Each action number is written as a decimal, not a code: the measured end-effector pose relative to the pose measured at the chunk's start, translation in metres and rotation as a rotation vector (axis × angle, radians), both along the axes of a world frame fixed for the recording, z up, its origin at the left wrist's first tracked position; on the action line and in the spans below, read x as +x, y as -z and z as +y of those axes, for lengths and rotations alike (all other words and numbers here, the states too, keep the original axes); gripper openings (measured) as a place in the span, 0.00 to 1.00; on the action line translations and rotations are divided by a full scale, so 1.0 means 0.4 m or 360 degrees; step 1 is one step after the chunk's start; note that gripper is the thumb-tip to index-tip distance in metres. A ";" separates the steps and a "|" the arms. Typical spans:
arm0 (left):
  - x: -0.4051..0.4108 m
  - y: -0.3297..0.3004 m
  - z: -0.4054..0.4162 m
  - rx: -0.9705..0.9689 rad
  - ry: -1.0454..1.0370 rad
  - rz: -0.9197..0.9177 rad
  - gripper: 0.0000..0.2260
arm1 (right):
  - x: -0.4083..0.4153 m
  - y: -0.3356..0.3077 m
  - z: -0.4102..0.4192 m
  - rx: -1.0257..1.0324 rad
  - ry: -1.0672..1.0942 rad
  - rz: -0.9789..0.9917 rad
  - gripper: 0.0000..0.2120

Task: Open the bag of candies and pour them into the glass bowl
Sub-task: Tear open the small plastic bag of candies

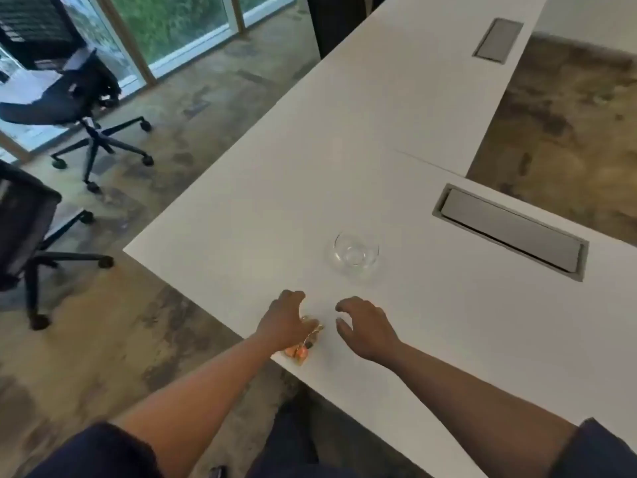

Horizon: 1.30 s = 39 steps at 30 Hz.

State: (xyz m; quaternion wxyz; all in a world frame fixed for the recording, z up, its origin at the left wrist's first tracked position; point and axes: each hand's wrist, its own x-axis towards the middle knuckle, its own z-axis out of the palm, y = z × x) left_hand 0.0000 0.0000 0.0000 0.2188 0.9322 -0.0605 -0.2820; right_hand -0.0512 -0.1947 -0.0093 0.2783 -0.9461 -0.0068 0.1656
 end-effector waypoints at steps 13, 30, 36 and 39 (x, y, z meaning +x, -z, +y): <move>-0.058 0.176 0.062 0.0348 0.0140 0.0079 0.47 | 0.064 0.100 0.109 0.0726 0.0547 0.0828 0.24; 0.024 0.119 0.045 -0.0357 -0.0001 0.0203 0.19 | 0.102 0.096 0.052 0.1171 0.0729 0.1196 0.08; 0.032 0.107 0.032 -0.0495 -0.0007 0.0292 0.20 | 0.085 0.089 0.051 0.1038 0.0698 0.0988 0.07; 0.028 0.113 0.025 -0.0447 -0.0049 0.0230 0.17 | 0.072 0.096 0.049 0.1051 0.0805 0.0861 0.06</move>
